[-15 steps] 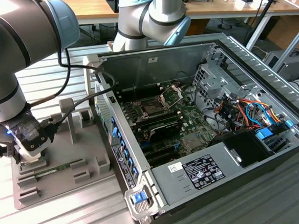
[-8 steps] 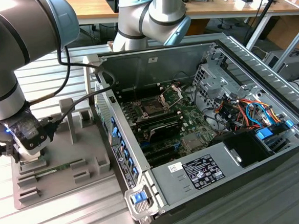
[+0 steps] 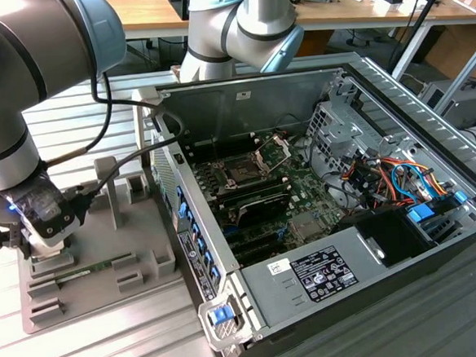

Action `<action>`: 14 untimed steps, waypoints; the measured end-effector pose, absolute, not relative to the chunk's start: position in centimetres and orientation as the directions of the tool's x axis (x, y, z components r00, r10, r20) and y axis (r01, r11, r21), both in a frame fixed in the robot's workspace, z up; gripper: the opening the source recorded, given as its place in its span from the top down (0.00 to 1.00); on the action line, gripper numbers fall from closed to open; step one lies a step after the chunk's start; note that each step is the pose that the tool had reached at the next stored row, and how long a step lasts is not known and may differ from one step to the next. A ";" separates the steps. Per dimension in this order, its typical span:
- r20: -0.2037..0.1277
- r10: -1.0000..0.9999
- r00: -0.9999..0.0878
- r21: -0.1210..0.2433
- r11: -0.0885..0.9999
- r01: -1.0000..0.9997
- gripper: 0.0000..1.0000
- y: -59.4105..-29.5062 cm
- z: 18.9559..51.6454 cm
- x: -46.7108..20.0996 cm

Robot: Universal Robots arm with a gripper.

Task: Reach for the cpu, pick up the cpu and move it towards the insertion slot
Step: 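Pick up the cpu and move it towards the insertion slot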

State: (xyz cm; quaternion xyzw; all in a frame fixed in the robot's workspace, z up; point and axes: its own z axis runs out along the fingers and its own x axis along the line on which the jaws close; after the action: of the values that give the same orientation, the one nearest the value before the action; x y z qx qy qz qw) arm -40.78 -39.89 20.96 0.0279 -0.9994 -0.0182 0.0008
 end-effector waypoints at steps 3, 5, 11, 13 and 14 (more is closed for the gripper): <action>0.000 -0.056 -0.998 0.036 0.998 -0.056 0.45 -39.9 21.0 -40.8; 0.000 -0.056 -0.998 0.036 0.998 -0.056 0.45 -39.9 21.1 -40.8; 0.001 -0.056 -0.998 0.036 0.998 -0.056 0.45 -39.9 21.2 -40.8; 0.001 -0.056 -0.998 0.036 0.998 -0.056 0.45 -39.9 21.2 -40.8; 0.001 -0.056 -0.998 0.036 0.998 -0.056 0.45 -39.9 21.4 -40.8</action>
State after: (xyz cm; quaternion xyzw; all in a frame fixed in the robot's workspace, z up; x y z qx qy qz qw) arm -40.79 -39.89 21.35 0.0279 -0.9994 -0.0182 0.0008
